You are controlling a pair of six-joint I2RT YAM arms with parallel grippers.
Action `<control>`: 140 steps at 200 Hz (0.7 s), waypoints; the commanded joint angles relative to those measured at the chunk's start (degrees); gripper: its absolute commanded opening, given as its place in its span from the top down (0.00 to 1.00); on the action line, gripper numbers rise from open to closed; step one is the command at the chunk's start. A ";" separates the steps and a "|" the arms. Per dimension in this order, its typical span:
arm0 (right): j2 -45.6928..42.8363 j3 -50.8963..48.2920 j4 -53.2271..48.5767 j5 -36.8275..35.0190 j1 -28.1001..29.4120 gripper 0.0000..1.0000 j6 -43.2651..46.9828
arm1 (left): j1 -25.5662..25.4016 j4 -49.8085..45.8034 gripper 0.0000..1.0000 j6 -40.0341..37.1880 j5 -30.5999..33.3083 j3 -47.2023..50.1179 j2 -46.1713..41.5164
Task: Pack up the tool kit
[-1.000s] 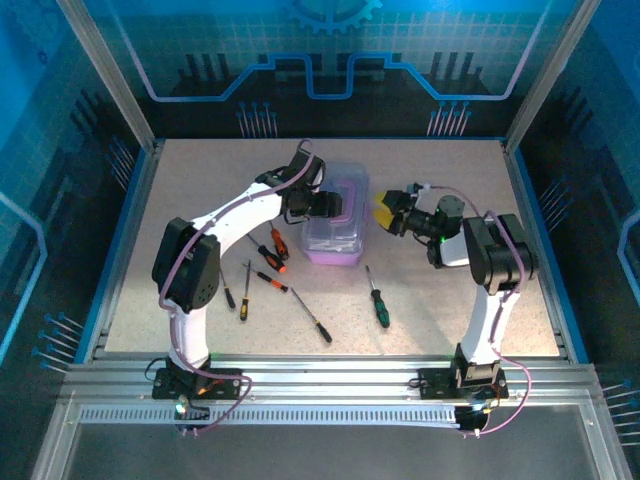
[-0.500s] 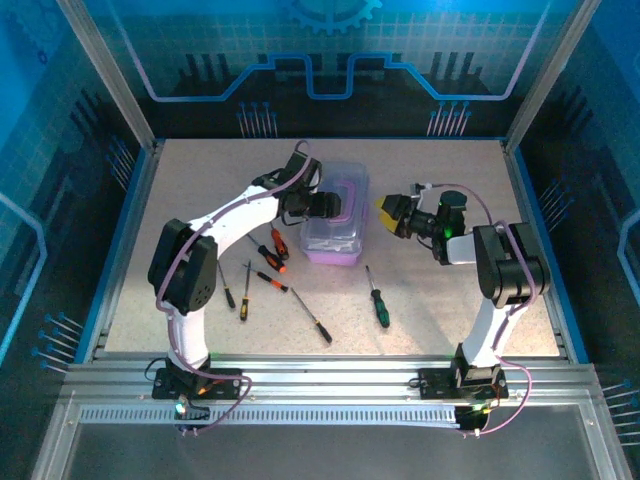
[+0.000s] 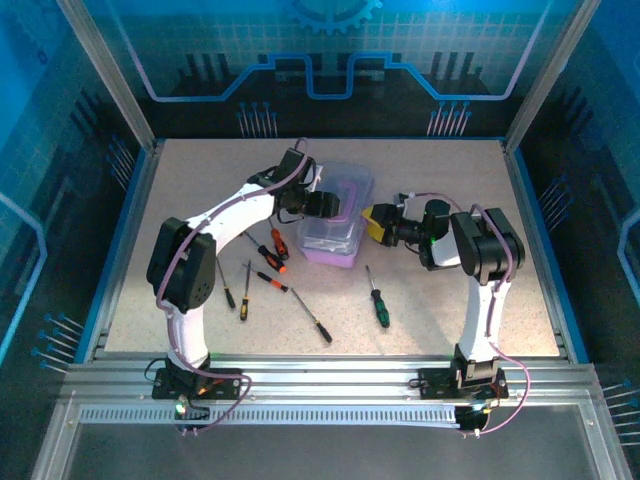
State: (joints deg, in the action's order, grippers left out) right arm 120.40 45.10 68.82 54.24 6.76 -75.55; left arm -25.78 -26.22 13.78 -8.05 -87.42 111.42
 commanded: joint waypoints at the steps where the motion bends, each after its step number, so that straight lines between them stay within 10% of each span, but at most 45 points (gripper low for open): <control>1: 0.54 1.87 8.14 1.06 2.54 0.21 -2.99 | -0.06 -13.44 0.31 -2.46 -1.17 4.26 7.92; 140: -10.53 3.89 12.84 0.18 0.48 0.32 -13.75 | -0.92 -20.50 0.32 3.75 18.67 1.19 11.69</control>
State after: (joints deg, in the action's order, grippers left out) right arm 118.83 45.01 70.06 50.06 7.07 -85.93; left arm -26.59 -31.35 15.57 -3.49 -91.94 113.99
